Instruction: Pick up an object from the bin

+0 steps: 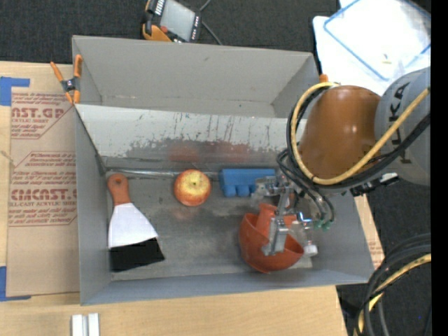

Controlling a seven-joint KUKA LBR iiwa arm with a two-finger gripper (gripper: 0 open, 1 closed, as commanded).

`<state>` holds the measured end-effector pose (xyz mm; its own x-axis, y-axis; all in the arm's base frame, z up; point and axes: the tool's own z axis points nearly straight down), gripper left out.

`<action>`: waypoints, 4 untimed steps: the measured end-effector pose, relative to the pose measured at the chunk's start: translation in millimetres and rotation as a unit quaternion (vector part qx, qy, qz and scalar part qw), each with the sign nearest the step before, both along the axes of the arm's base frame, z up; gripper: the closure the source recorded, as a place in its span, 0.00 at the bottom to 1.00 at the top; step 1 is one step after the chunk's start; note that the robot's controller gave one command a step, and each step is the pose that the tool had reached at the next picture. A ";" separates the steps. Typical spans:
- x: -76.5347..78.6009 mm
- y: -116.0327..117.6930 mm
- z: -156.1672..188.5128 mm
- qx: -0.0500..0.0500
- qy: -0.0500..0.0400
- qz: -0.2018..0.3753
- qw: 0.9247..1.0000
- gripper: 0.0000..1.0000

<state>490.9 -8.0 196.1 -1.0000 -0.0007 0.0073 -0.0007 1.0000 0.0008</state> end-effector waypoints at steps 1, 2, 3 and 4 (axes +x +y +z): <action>1.6 -0.1 4.3 0.000 -0.004 0.000 1.000 0.00; -6.5 19.7 -82.7 0.001 -0.004 0.154 0.988 0.00; -8.5 10.0 -78.8 0.000 -0.005 0.221 0.975 0.00; -4.2 32.1 -94.5 0.004 -0.003 0.500 0.866 0.00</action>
Offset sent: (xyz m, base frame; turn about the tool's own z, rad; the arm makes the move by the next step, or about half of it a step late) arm -0.0108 0.0294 -0.1261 -0.4615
